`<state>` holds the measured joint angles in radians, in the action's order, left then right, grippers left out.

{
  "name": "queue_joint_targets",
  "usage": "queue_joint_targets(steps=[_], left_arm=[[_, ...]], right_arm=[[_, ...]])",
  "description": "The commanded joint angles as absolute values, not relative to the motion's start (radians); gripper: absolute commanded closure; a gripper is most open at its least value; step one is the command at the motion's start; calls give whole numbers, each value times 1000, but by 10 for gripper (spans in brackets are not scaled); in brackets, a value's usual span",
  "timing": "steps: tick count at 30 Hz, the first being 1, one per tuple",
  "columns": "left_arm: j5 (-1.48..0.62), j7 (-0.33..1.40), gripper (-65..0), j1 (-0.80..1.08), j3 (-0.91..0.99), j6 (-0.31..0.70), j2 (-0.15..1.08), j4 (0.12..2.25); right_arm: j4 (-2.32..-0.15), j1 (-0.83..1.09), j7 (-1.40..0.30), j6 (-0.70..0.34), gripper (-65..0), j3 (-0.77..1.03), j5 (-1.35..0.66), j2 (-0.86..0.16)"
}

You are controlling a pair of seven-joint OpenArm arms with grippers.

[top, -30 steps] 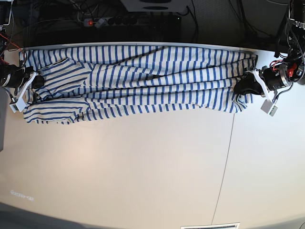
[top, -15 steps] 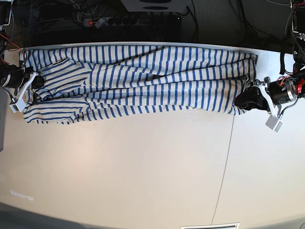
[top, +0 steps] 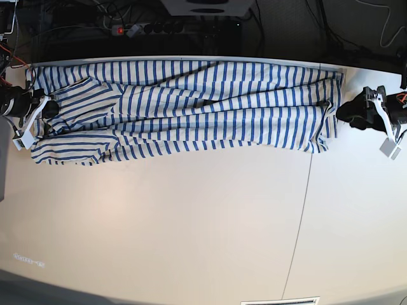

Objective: Fold the T-shirt properly
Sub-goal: 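Adjust the left gripper's grip on the shirt end, pulling it taut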

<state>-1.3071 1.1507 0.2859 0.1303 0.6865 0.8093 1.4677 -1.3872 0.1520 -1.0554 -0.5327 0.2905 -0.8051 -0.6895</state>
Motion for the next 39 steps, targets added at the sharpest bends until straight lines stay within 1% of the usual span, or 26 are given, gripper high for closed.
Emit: queue_joint_targets(steps=[1, 3, 7, 11, 16, 22, 26, 39], left_arm=[[-1304, 1137, -435, 286, 141, 698, 836, 1480], [-1287, 1158, -435, 305, 141, 698, 837, 1479], [-1330, 1220, -435, 314, 141, 698, 828, 1478], [-1383, 1219, -435, 313, 139, 698, 822, 1465], [-1334, 1211, -435, 302, 138, 698, 777, 1393], [-1335, 1205, -435, 242, 138, 698, 765, 1314], [-1355, 1181, -435, 236, 138, 698, 764, 1314], [-1454, 1187, -435, 230, 129, 698, 753, 1314]], right_arm=[[-1398, 142, -1044, -606, 0, 300, -812, -714], [-1398, 142, -1044, -606, 0, 300, -811, -714], [-1398, 142, -1047, -606, 0, 300, -812, -714], [-1398, 142, -1047, -606, 0, 300, -812, -714], [-1398, 142, -1047, -606, 0, 300, -816, -714], [-1398, 142, -1051, -606, 0, 300, -827, -714], [-1398, 142, -1055, -606, 0, 300, -828, -714], [-1398, 142, -1054, -606, 0, 300, -831, -714]])
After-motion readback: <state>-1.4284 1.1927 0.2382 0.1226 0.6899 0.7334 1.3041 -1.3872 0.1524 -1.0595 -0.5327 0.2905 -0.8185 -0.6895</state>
